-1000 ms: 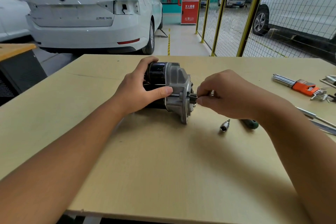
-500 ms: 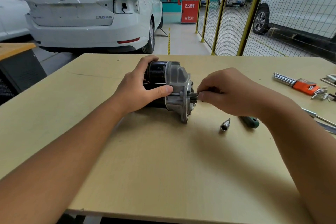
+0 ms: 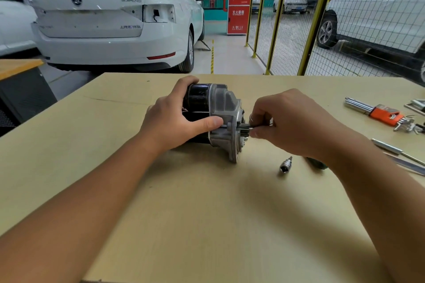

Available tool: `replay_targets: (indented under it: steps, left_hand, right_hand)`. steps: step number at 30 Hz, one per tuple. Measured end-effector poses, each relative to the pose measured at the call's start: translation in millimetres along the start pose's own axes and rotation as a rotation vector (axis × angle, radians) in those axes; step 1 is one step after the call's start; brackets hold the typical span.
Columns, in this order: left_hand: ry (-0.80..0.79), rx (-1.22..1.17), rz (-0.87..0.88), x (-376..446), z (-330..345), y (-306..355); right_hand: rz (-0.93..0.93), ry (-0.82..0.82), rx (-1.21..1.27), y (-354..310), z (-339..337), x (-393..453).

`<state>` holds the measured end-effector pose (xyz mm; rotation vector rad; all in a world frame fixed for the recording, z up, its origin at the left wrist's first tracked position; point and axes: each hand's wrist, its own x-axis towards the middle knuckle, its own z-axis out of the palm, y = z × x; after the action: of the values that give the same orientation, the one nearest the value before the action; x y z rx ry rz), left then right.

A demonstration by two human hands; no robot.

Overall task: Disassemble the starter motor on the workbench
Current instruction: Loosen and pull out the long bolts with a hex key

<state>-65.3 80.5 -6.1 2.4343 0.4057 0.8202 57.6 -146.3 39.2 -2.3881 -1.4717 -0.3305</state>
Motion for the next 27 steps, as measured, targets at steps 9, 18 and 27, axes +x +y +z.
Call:
replay_targets:
  steps: [9, 18, 27]
  left_hand:
    - [-0.053, -0.041, -0.026, 0, -4, 4]
    - [-0.192, -0.043, -0.04, 0, -15, 6]
    - [-0.131, 0.074, -0.031, -4, -12, 9]
  right_hand:
    - [-0.09, -0.046, 0.072, 1, -3, -2]
    - [-0.068, -0.027, 0.038, -3, -1, -2]
    - [-0.043, 0.016, 0.002, -6, -4, -3]
